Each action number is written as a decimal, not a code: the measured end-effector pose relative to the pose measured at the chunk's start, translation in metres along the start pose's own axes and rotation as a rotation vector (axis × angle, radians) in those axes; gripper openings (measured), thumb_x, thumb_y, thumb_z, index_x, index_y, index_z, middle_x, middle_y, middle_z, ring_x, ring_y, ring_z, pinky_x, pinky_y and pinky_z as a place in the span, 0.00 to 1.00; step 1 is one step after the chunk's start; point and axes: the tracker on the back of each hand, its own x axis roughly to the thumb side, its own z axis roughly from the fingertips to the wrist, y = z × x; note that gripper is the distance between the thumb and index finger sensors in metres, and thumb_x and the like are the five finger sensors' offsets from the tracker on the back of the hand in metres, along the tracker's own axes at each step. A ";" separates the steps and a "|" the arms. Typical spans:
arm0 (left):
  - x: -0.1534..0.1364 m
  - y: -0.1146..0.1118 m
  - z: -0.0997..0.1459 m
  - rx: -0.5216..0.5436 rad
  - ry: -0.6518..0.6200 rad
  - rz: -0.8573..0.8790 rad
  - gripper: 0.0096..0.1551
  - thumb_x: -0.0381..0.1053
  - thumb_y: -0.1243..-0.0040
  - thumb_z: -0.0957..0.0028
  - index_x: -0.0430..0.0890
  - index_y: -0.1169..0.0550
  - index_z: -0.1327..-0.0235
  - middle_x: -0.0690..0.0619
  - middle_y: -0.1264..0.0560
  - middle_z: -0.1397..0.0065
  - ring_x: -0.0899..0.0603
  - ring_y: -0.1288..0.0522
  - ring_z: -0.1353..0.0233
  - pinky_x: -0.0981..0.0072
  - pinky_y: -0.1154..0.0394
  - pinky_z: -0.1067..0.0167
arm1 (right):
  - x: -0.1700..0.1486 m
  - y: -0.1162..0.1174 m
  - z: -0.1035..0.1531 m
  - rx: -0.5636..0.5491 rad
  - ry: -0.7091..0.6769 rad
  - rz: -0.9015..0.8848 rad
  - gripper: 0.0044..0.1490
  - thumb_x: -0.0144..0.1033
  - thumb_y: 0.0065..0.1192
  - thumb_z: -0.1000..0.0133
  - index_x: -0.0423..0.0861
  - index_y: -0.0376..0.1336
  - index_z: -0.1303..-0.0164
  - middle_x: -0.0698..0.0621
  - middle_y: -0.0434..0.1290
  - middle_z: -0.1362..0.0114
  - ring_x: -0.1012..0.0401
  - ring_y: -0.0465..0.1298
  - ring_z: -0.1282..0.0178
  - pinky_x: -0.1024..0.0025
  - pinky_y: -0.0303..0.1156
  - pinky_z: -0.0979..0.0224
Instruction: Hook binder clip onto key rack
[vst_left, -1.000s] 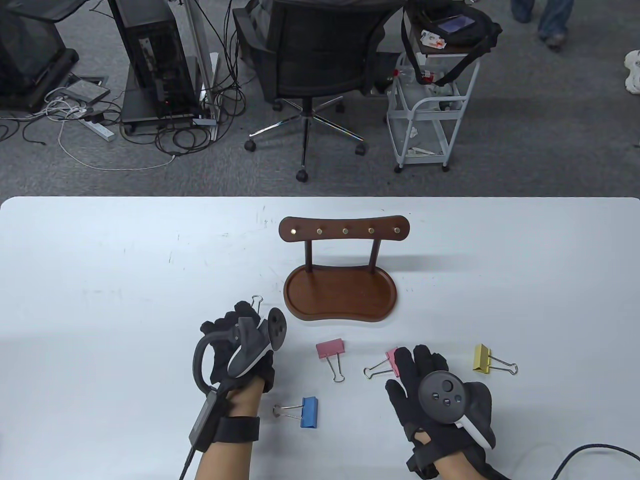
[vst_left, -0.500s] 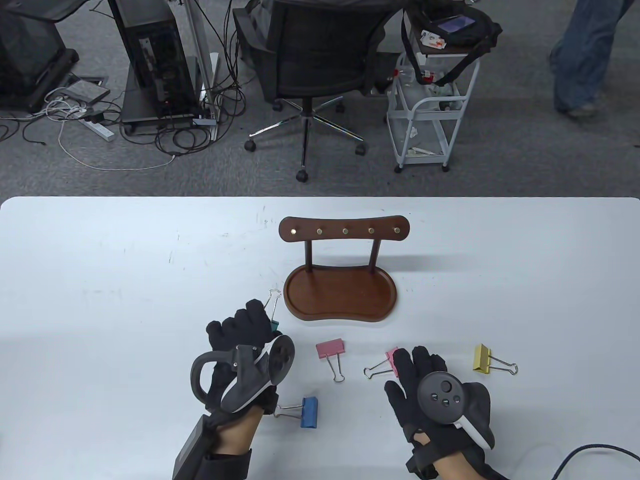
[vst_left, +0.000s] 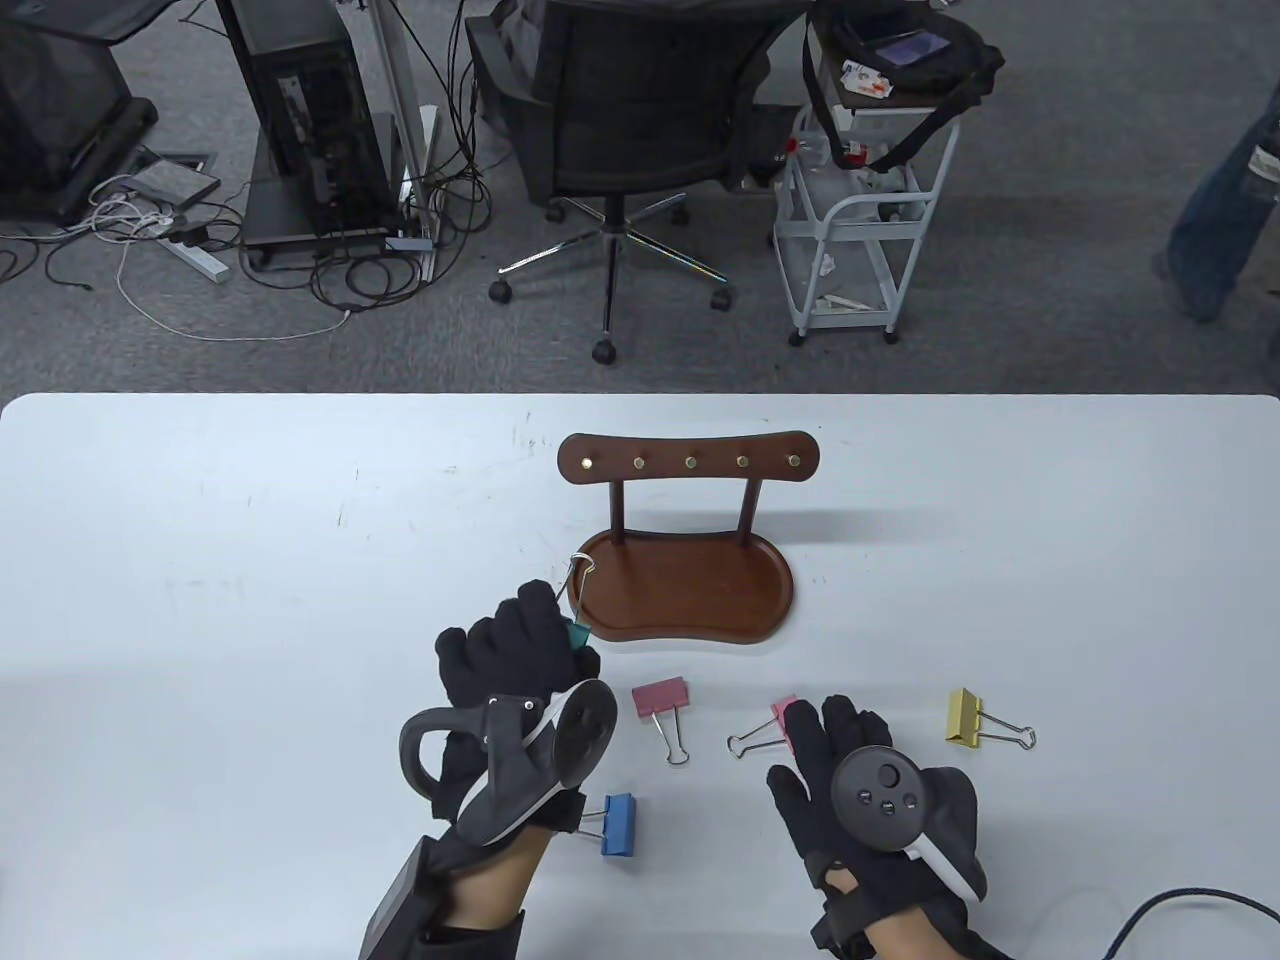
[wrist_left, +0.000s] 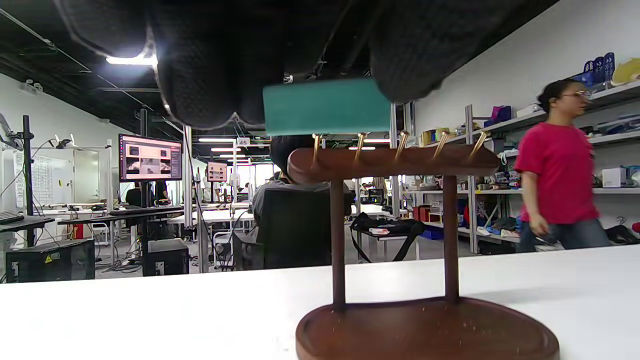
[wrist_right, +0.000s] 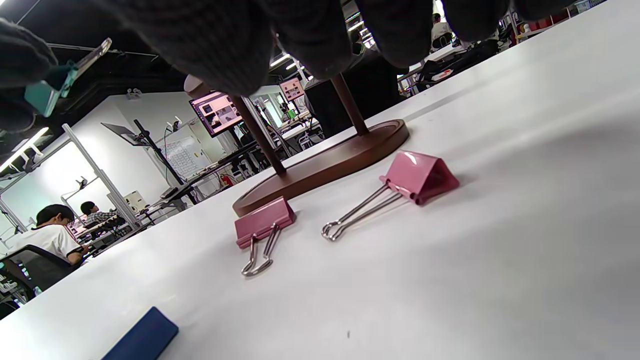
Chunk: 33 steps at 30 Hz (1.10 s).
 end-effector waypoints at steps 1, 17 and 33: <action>0.003 0.003 -0.003 0.006 0.000 0.005 0.47 0.57 0.35 0.41 0.27 0.33 0.20 0.28 0.25 0.26 0.23 0.23 0.32 0.22 0.37 0.32 | 0.000 0.000 0.000 0.000 0.001 0.002 0.45 0.45 0.59 0.39 0.34 0.55 0.15 0.21 0.53 0.16 0.23 0.50 0.23 0.25 0.50 0.30; 0.027 0.012 -0.052 0.002 0.080 0.064 0.48 0.57 0.35 0.40 0.27 0.35 0.19 0.29 0.27 0.25 0.23 0.24 0.31 0.22 0.37 0.32 | 0.000 0.000 0.001 0.002 0.000 0.000 0.45 0.45 0.59 0.38 0.34 0.55 0.15 0.21 0.53 0.16 0.23 0.50 0.23 0.25 0.50 0.30; 0.008 -0.018 -0.088 -0.104 0.230 0.097 0.49 0.57 0.35 0.40 0.27 0.35 0.19 0.29 0.27 0.25 0.24 0.24 0.31 0.22 0.37 0.31 | 0.001 0.000 0.001 0.014 -0.008 -0.009 0.45 0.45 0.59 0.38 0.34 0.55 0.15 0.21 0.53 0.16 0.23 0.50 0.23 0.25 0.50 0.30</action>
